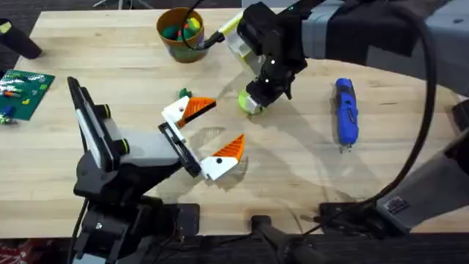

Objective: Pick up the gripper from the table and insert it into the empty holder that is missing its gripper. Then pick up a screw, insert it into the mounting hole, and use the screwdriver to tighten it. Finally, clean up the table by picking up the vegetable and placing it into the bucket.

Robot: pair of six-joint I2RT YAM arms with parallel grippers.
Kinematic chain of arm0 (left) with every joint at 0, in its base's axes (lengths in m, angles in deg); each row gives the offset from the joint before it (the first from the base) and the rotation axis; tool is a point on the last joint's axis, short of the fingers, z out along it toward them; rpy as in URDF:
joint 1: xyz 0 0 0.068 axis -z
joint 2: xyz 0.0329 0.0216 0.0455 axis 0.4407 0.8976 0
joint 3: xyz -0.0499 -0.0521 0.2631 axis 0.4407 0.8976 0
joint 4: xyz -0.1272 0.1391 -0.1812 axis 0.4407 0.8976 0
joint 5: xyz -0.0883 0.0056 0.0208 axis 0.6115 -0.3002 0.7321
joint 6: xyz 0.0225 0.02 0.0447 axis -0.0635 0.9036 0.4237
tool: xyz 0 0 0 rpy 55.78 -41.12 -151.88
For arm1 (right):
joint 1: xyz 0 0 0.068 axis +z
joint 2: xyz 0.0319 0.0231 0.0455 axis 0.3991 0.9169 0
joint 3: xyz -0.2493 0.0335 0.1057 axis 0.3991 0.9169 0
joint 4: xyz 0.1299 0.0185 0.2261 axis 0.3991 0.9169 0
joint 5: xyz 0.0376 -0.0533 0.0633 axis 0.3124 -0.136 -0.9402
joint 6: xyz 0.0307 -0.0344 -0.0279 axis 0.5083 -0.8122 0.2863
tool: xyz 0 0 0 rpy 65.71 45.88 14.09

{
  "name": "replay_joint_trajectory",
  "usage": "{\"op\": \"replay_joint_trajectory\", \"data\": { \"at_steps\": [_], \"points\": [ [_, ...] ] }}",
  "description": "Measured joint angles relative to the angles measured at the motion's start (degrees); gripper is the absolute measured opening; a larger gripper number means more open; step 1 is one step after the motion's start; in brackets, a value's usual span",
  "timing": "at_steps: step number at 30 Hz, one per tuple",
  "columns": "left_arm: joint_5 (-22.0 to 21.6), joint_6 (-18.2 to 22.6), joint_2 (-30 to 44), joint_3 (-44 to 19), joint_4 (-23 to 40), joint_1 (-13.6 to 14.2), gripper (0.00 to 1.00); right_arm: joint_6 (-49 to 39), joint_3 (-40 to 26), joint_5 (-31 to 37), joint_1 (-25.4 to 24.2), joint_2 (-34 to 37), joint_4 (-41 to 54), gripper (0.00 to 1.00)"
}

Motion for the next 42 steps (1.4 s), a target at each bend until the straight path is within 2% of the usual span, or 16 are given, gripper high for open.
{"op": "replay_joint_trajectory", "data": {
  "at_steps": [14,20,27,42],
  "points": [
    [0.0,0.0,-0.01,-0.01,0.0,0.0,0.986,-0.01,-0.39,-0.03,0.0,1.18,0.09,0.375],
    [0.0,0.0,-0.01,-0.01,0.0,0.0,0.986,-0.36,-0.42,-0.01,-0.02,1.18,0.07,0.182],
    [0.0,0.0,-0.01,0.01,0.0,0.0,0.986,-0.46,-0.42,0.0,-0.01,1.18,0.04,0.013],
    [0.0,0.0,-0.01,0.0,0.0,0.0,0.986,-0.43,-0.42,0.0,-0.02,1.18,0.08,0.007]
  ]
}}
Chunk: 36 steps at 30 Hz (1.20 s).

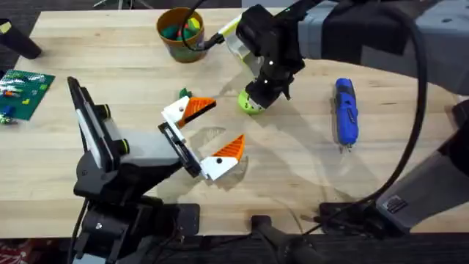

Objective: Pick up the gripper from the table and insert it into the empty holder that is missing its gripper. Then pick up a screw, insert it into the mounting hole, and use the screwdriver to tighten it. Finally, clean up the table by picking up the vegetable and placing it into the bucket.

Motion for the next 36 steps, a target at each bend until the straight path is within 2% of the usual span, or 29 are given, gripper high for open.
{"op": "replay_joint_trajectory", "data": {
  "at_steps": [8,27,30,36],
  "points": [
    [-0.01,0.0,0.0,-0.01,0.0,0.0,0.986,0.0,-3.13,0.0,0.0,0.0,3.44,0.007],
    [-0.02,0.0,0.0,-0.01,0.0,0.0,0.986,0.0,-32.53,-0.21,0.12,-3.45,23.29,0.007],
    [-0.02,0.0,0.01,-0.01,0.0,0.0,0.986,-0.06,-35.44,-0.69,0.86,-3.45,24.92,0.007],
    [-0.02,0.0,0.0,0.0,0.0,0.0,0.988,-2.07,-37.54,-6.14,4.26,-3.45,25.37,0.007]
  ]
}}
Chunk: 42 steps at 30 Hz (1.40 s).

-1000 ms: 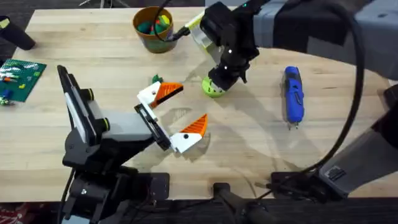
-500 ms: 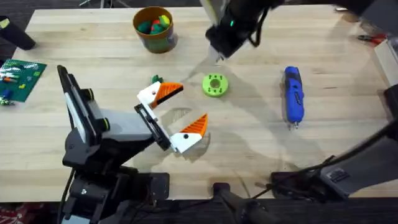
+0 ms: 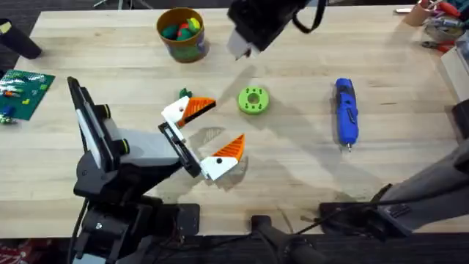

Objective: Pick up the gripper from the table and insert it into the empty holder that is missing its gripper. Then pick up a screw, insert it into the mounting hole, and use the screwdriver to tighten it. Finally, clean up the table by picking up the vegetable and placing it into the bucket.

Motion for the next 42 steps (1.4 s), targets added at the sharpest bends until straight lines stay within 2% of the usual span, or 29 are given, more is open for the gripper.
{"op": "replay_joint_trajectory", "data": {
  "at_steps": [8,24,31,42],
  "points": [
    [0.0,0.0,0.0,-0.01,0.0,0.0,0.988,-2.23,-0.03,-3.43,6.78,0.0,-0.17,0.007],
    [0.0,0.0,0.0,0.01,0.0,0.0,0.986,-4.1,-0.03,-4.31,17.95,0.0,-2.22,0.007],
    [0.0,0.0,0.0,0.01,0.0,0.01,0.986,-6.9,-0.03,-4.42,19.41,0.0,-2.19,0.006],
    [0.0,0.0,0.0,0.0,0.0,0.0,0.986,-11.01,-0.03,-4.37,19.14,0.02,-2.49,0.006]
  ]
}}
